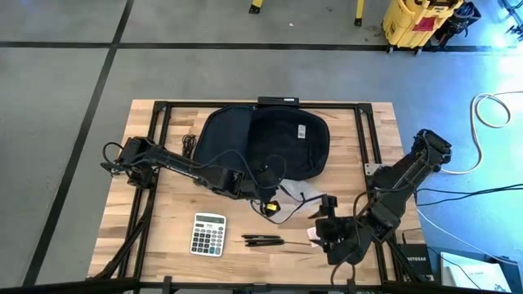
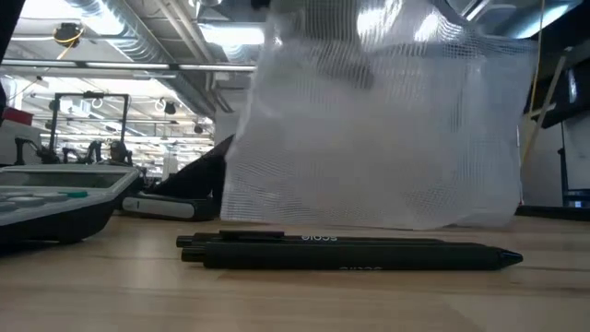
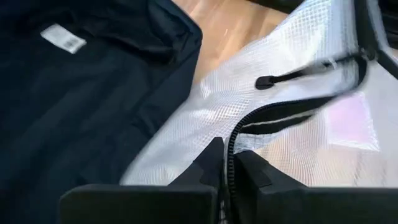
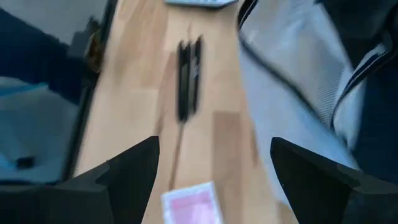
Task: Unpack backpack
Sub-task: Put the game card into the transparent zip bag
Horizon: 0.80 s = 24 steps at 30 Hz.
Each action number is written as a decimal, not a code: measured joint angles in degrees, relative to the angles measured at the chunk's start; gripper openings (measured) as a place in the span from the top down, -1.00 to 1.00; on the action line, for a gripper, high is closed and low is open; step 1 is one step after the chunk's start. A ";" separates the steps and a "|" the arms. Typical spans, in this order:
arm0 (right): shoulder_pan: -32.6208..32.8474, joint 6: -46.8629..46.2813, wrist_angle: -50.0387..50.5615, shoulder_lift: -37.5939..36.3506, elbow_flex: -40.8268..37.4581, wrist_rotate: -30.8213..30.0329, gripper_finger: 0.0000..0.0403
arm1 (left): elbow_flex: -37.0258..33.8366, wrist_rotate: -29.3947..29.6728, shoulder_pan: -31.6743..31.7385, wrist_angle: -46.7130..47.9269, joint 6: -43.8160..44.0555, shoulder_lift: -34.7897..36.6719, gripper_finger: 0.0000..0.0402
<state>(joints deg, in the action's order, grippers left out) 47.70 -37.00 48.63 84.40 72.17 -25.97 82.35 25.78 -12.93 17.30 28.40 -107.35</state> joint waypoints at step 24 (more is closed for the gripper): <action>7.26 -2.95 1.11 8.50 -7.24 5.43 -0.95 | -1.78 9.35 -5.97 -22.08 -1.93 -8.45 1.00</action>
<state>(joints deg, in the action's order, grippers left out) 54.96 -39.95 49.74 92.90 64.93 -20.55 80.58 35.13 -18.89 -4.79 26.47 -115.80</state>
